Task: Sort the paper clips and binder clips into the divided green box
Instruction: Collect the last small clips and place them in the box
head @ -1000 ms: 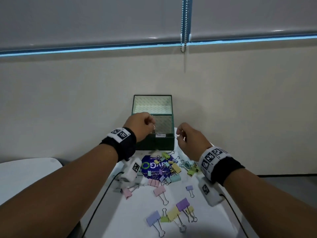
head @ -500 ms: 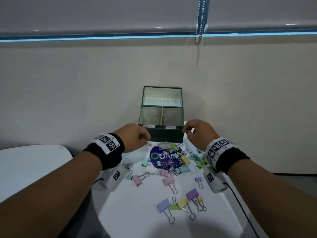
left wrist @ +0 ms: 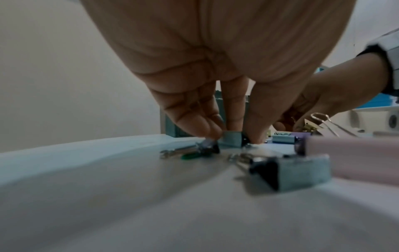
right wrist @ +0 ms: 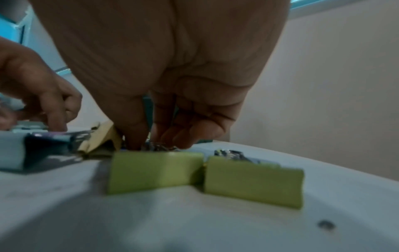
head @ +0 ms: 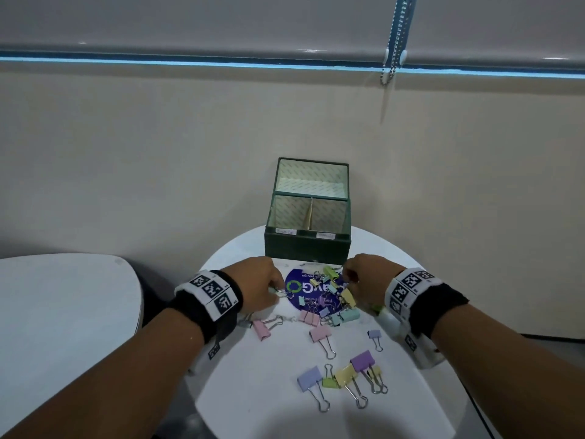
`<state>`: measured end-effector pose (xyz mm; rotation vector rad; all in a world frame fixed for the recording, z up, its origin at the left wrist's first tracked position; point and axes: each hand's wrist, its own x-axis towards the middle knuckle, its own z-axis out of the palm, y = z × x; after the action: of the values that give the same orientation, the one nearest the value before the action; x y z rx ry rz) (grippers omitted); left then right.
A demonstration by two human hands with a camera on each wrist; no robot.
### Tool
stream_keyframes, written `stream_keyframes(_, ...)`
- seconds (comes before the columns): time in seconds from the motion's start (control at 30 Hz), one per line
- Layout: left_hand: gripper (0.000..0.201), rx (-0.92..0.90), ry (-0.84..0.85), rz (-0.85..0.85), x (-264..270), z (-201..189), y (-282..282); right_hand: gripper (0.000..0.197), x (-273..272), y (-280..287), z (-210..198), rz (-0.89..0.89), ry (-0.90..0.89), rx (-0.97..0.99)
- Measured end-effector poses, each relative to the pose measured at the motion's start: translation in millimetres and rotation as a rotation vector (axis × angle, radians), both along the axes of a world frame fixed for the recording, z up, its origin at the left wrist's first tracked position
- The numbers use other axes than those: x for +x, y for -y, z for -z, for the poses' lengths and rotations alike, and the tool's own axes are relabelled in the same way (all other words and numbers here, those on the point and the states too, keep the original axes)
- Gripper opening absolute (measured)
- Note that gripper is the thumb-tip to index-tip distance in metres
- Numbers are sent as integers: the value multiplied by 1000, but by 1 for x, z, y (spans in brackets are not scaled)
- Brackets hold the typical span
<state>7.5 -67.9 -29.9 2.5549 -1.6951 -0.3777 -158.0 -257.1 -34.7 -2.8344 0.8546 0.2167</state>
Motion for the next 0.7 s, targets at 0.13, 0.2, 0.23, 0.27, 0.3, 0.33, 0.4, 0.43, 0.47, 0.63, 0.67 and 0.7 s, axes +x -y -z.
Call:
stream_keyframes(0.13,20,-35,-44,-47,1,1,-1,10,1,-1,-9,26,21,67)
stream_keyframes(0.2,18,-57,-63,-57,1,1,-2,16,2,-1,-17,-11,54,82)
stream_keyframes(0.23,20,-76,-72,-56,1,1,-3,18,4,-2,-21,-38,89,88)
stream_keyframes(0.27,23,-98,-78,-51,0,0,-2,20,6,-5,-25,-58,127,98)
stream_keyframes(0.3,26,-121,-84,-44,-1,0,-1,19,8,-8,-28,-70,153,117)
stream_keyframes(0.33,28,-145,-93,-37,-3,-1,0,18,12,-11,-31,-83,155,133)
stream_keyframes(0.4,36,-182,-120,2,-6,-1,3,18,20,-16,-32,-128,107,107)
stream_keyframes(0.43,41,-181,-112,30,-6,0,4,19,23,-19,-31,-151,70,76)
stream_keyframes(0.47,44,-160,-92,56,-5,2,5,17,27,-20,-28,-167,27,41)
stream_keyframes(0.63,35,-43,-66,81,-7,6,9,7,36,-25,-20,-143,-137,-51)
stream_keyframes(0.67,34,-44,-40,106,-10,6,10,10,36,-25,-19,-145,-146,-50)
stream_keyframes(0.7,30,-45,-16,128,-12,6,10,11,37,-25,-19,-150,-150,-48)
